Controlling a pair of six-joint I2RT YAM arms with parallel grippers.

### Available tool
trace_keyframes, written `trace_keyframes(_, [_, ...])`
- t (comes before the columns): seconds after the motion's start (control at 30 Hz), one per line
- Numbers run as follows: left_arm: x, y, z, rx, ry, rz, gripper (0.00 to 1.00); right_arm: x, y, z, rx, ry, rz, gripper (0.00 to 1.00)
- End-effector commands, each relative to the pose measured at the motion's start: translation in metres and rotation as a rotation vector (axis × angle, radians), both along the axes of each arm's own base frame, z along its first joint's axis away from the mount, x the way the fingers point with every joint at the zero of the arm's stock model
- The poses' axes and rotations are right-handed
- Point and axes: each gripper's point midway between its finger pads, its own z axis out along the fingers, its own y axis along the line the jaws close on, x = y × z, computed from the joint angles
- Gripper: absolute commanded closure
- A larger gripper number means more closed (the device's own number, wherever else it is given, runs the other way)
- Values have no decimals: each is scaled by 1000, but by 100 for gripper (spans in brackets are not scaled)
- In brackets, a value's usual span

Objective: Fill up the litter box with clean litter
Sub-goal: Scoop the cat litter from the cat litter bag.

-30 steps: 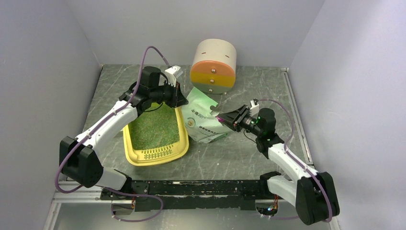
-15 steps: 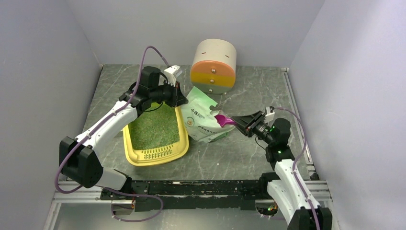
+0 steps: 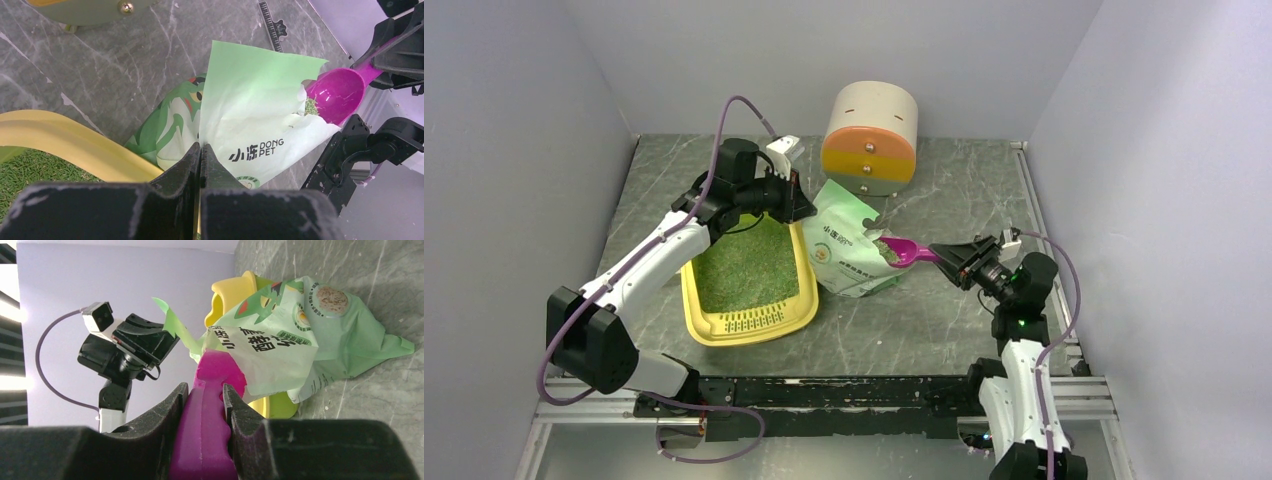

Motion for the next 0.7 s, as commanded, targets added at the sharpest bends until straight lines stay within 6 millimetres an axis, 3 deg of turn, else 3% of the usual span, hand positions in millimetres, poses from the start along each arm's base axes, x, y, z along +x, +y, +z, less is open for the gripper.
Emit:
trace_keyframes(0.0, [6,1,21,-28,-68,17,95,-8,-3,12,6,-45,60,100])
trace_keyframes(0.27, [6,2,22,-30,-77,22,95,-7,-14,18,-69,-50,83,100])
trace_keyframes(0.4, [6,1,25,-40,-82,22,95,-3,-16,8,-22,6,54,100])
trace_keyframes(0.5, [6,0,26,-48,-82,19,95,-4,-11,7,75,-4,31,100])
trace_keyframes(0.67, [6,-4,24,-70,-64,10,95,-9,-3,-3,54,22,54,100])
